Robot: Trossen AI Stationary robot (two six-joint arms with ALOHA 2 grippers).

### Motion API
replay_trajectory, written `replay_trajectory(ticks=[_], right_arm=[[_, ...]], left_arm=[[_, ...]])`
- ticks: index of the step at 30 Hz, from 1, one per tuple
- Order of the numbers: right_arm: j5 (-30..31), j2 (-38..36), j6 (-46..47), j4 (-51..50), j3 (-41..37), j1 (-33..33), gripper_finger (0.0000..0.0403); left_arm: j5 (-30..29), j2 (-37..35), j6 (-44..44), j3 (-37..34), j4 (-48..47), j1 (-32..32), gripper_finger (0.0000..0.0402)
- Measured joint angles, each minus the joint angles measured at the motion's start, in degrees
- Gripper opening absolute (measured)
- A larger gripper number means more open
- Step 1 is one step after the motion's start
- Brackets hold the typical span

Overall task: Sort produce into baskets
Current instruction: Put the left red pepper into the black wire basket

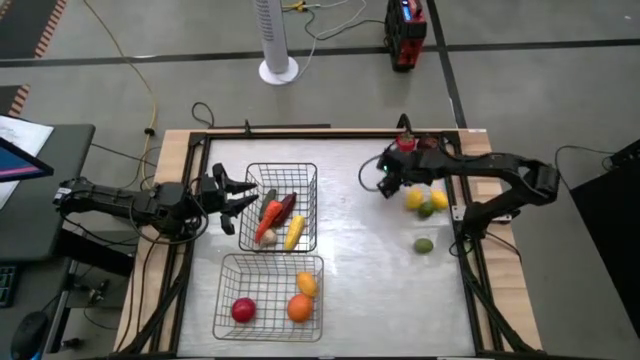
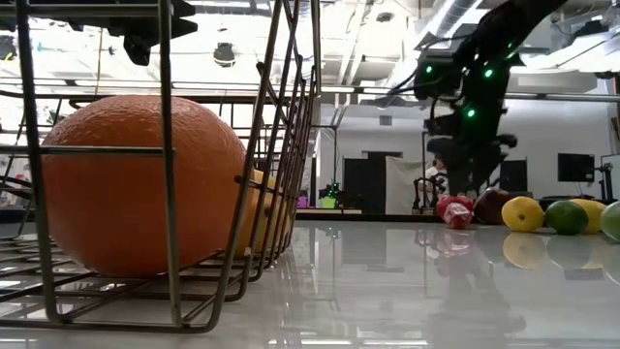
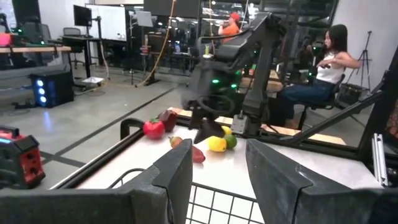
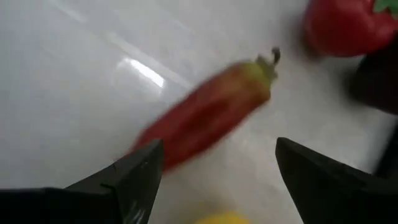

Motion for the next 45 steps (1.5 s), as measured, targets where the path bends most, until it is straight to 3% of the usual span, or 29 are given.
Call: replay_trajectory(ticks=[10,14,25,32,39,45], right_arm=[[-6.0,5.7,-3.2,7.1,0.0,-7.9,0.0334],[-3.5,6.4,-3.0,6.3,0.0,-8.1,0.0334],[-5.1,6.4,0.1,2.9,0.0,-7.9,0.0334],[-12.2,6.4,-2.6,7.7,0.0,-9.0,0.0331],[-12.2,7.1,-5.1,8.4,0.1,-9.2,0.0304],[-12.4,12.7,-8.0,9.0,0.4,-9.5,0.0268]], left_arm=[[0.1,0.0,0.1,0.0,-0.2,0.0,0.0137],[1.1,0.0,-0.1,0.0,-0.6,0.0,0.0137],[1.4,0.0,-1.7,0.0,-1.6,0.0,0.0137],[1.7,0.0,-1.8,0.0,-1.6,0.0,0.0137],[1.7,0.0,-1.8,0.0,-1.6,0.0,0.0137],[1.7,0.0,-1.7,0.0,-1.6,0.0,0.0137]])
